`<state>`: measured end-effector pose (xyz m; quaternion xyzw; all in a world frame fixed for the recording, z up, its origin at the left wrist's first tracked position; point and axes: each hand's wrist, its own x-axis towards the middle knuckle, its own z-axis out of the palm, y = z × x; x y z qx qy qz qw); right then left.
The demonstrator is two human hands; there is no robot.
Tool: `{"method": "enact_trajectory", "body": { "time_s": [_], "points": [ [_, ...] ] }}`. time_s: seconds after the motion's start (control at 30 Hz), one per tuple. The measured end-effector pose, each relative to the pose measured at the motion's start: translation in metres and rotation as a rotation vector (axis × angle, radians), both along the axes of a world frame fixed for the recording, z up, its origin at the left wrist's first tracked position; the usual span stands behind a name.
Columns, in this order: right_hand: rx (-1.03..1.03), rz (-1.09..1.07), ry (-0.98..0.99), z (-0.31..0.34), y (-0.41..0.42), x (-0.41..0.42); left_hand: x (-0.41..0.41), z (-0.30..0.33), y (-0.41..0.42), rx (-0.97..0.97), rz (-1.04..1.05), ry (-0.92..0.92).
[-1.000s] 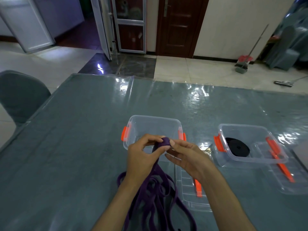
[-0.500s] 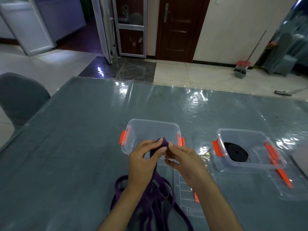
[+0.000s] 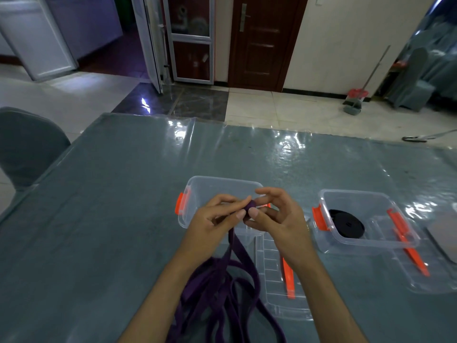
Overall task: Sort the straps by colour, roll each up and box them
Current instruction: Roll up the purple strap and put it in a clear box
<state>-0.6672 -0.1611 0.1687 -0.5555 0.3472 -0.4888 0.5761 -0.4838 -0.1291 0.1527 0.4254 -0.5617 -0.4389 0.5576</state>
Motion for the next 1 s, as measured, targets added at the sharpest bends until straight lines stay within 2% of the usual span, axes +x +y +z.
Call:
{"method": "enact_trajectory", "body": {
  "time_s": [0.07, 0.2, 0.33, 0.4, 0.5, 0.67, 0.77, 0.83, 0.9, 1.0],
  "points": [
    [0.000, 0.030, -0.033, -0.002, 0.001, 0.002, 0.006, 0.006, -0.005, -0.048, 0.015, -0.026],
    [-0.018, -0.018, -0.114, 0.004, -0.001, 0.007, 0.001, 0.013, -0.007, -0.131, 0.168, 0.080],
    [-0.027, -0.089, -0.211, 0.005, 0.001, 0.010, 0.000, 0.014, -0.009, -0.113, 0.074, 0.183],
    [-0.013, -0.095, -0.209, 0.004, 0.001, 0.010, 0.004, 0.015, -0.010, -0.100, 0.049, 0.158],
    [-0.007, -0.118, -0.169, 0.006, 0.001, 0.010, 0.002, 0.016, -0.008, -0.134, 0.098, 0.062],
    [-0.016, -0.137, -0.161, 0.012, -0.002, 0.008, -0.013, 0.013, -0.005, -0.116, 0.208, 0.149],
    [0.043, -0.131, -0.251, 0.012, 0.002, 0.014, -0.019, 0.013, -0.003, -0.143, 0.194, 0.218],
    [0.076, -0.097, -0.311, 0.011, 0.004, 0.016, -0.019, 0.014, -0.003, -0.163, 0.168, 0.199],
    [0.072, -0.074, -0.283, 0.010, 0.005, 0.014, -0.018, 0.015, -0.002, -0.172, 0.184, 0.163],
    [0.026, -0.099, -0.125, 0.006, 0.005, 0.011, -0.017, 0.014, -0.001, -0.185, 0.232, 0.079]
  ]
}}
